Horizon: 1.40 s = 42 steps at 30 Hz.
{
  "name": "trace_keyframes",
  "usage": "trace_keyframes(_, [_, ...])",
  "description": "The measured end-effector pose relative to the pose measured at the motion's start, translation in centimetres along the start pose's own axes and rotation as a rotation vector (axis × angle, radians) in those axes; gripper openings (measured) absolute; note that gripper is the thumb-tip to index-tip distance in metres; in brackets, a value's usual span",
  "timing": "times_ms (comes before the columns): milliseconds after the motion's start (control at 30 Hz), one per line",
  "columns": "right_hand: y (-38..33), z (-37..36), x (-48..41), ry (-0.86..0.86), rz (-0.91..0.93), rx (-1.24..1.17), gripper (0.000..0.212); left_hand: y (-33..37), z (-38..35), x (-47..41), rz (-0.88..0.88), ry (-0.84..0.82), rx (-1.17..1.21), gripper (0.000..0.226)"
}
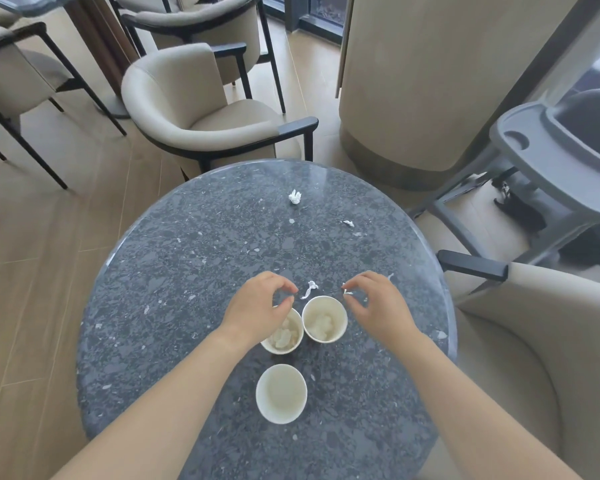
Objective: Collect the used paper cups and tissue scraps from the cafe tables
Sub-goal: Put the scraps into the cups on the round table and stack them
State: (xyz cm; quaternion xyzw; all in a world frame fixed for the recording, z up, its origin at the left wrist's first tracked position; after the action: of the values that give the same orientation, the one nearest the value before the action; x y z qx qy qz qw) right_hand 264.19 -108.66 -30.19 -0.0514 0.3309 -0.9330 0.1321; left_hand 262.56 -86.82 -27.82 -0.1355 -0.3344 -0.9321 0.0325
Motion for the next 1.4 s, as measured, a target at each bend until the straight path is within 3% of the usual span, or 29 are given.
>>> trace_keyframes(400, [4.3, -3.9, -4.1, -0.248, -0.067, 0.057, 0.023, 0.2, -4.5, -8.5, -0.009, -0.264, -0.165, 0.019])
trace_keyframes(533, [5.2, -4.6, -4.6, -0.236, -0.06, 0.013, 0.02, -0.7, -6.4, -10.0, -0.05, -0.39, -0.297, 0.032])
trace_keyframes(600, [5.5, -4.7, -5.1, -0.231, -0.055, 0.002, 0.02, -1.0, -6.9, -10.6, -0.079, -0.41, -0.314, 0.024])
trace_keyframes(767, [5.6, -4.3, -7.9, -0.183, 0.017, 0.008, 0.019, -1.5, -6.4, -12.7, -0.106, -0.284, -0.261, 0.01])
trace_keyframes(1000, [6.7, -2.0, -14.6, 0.045, 0.015, 0.062, 0.016, -1.0, -3.9, -18.3, -0.1, -0.07, -0.18, 0.006])
trace_keyframes(1167, [8.0, -1.9, -17.5, 0.077, -0.036, 0.062, 0.017, -1.8, -2.8, -21.4, -0.095, 0.102, -0.159, 0.007])
trace_keyframes(1400, [9.0, -3.0, -18.1, 0.039, -0.049, 0.036, 0.01, -2.4, -2.8, -24.0, -0.125, 0.059, -0.17, 0.007])
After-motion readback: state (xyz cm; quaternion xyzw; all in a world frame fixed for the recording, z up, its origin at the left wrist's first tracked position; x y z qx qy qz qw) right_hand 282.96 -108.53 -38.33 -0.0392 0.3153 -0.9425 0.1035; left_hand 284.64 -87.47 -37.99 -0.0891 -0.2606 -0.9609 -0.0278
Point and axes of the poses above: each hand's wrist, its own x-axis away from the middle knuckle, its own z-axis out of the back of the hand, y = z × x, the point moved 2 cm from there along -x, towards the middle knuckle, and after that the axes turned 5 degrees about z, right-handed, at the moved point
